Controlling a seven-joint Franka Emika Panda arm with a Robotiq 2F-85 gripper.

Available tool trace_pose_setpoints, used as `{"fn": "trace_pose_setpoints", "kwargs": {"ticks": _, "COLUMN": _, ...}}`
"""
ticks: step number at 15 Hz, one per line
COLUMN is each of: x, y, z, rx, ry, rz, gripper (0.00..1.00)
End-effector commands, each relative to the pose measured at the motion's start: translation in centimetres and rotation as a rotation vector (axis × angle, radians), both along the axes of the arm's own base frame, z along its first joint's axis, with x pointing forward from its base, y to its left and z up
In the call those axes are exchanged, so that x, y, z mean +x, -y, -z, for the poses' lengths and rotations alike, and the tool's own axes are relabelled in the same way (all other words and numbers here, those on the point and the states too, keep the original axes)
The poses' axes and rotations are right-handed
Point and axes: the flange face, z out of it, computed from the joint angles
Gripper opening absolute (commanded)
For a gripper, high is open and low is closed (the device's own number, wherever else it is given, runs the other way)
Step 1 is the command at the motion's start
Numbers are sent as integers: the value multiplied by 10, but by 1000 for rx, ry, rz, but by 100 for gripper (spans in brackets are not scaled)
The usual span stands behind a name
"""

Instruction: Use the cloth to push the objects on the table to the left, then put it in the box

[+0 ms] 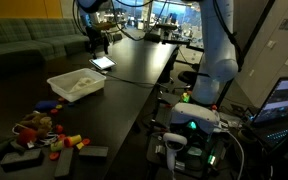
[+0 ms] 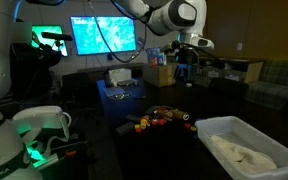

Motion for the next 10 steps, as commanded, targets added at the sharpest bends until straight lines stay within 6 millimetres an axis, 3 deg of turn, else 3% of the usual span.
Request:
{"fn": "trace_pose_setpoints", "kwargs": {"ticks": 1, "x": -67, "y": 7, "z": -16, "rx": 52, "ry": -50, "rz": -29, "gripper": 100}}
{"fn": "trace_pose_setpoints", "kwargs": {"ticks": 10, "x": -192, "y": 16, "z": -11, "rx": 103, "ry": 28, "rz": -69, "gripper": 100}}
